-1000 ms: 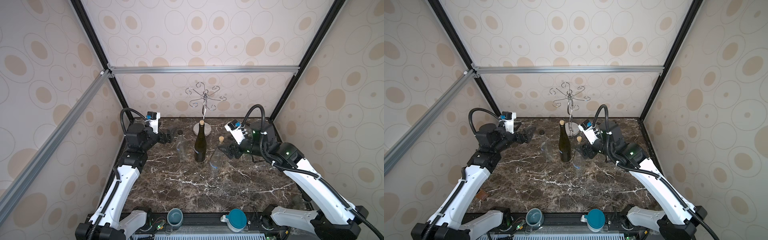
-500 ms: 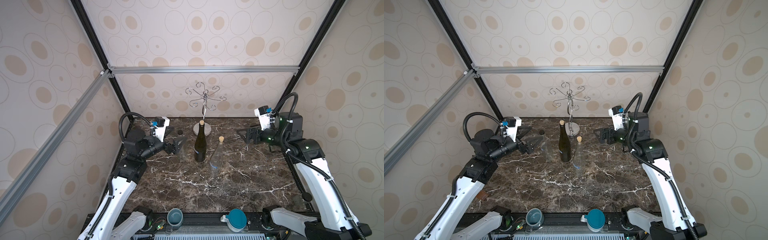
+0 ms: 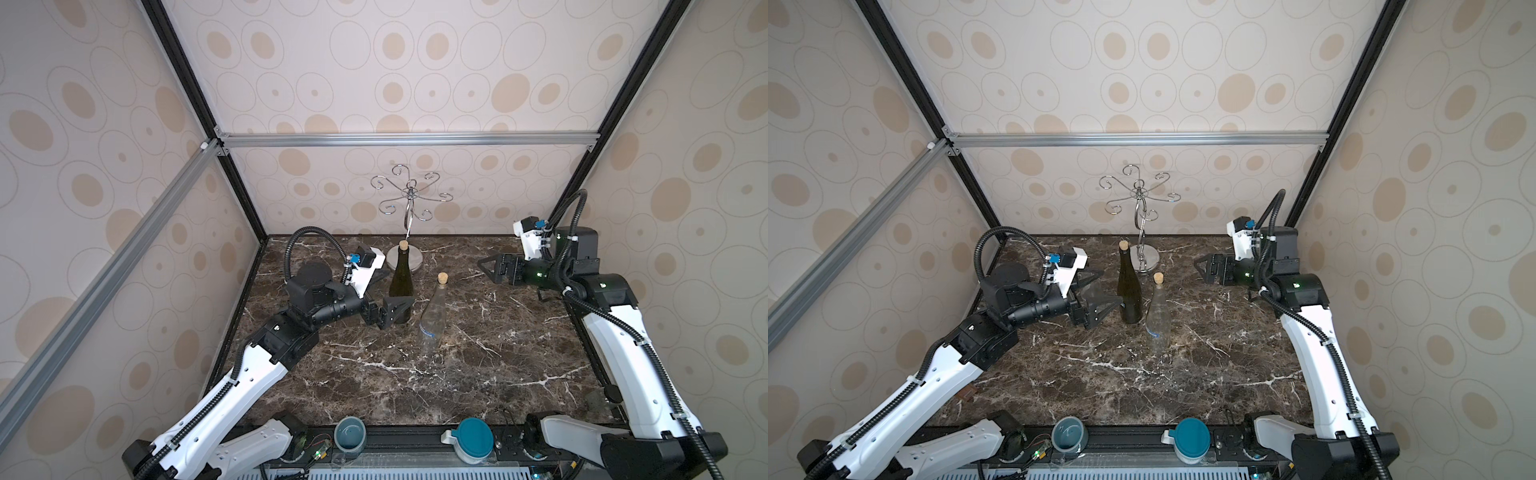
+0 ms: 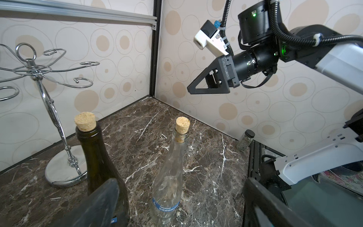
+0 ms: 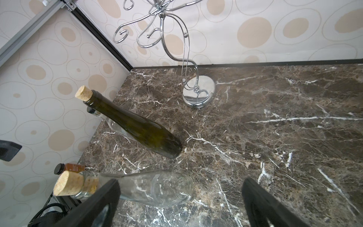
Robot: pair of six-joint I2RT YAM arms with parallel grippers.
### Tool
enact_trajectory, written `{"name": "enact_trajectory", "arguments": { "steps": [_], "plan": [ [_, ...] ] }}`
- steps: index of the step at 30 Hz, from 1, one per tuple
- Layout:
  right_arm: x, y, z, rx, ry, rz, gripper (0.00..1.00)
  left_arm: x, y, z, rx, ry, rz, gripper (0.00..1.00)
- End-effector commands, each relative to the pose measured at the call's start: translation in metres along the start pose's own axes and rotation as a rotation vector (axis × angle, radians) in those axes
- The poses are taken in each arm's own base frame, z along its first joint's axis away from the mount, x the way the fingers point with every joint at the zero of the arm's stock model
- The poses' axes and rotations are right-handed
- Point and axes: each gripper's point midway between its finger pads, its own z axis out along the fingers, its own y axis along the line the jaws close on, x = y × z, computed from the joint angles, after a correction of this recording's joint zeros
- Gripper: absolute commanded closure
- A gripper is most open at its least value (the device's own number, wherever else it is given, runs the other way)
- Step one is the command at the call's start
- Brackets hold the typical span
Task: Remove the label from the bottle
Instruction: Place the bottle at the center of the board, then adjust the bottle at the center of the board.
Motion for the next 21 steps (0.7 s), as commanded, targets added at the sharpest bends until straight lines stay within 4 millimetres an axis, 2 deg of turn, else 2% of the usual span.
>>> {"name": "enact_trajectory", "arguments": {
  "steps": [1,4,10,18,21],
  "plan": [
    [0.001,-0.002,0.006,-0.018,0.008,0.016,0.0,-0.012,-0.006,0.005,-0.001,-0.034,0.026,0.0],
    [0.004,-0.005,0.009,-0.012,0.02,0.014,0.0,-0.011,-0.013,0.012,0.008,-0.031,0.049,0.0],
    [0.01,-0.009,0.009,0.005,0.028,0.017,0.0,-0.006,-0.014,0.02,-0.003,-0.014,0.076,0.0],
    [0.017,-0.015,0.006,0.037,0.033,0.019,0.0,0.004,-0.036,0.034,0.102,0.009,0.108,0.0],
    [0.021,-0.017,0.006,0.048,0.034,0.022,0.01,0.008,-0.032,0.043,0.098,0.018,0.122,0.01]
  ]
}}
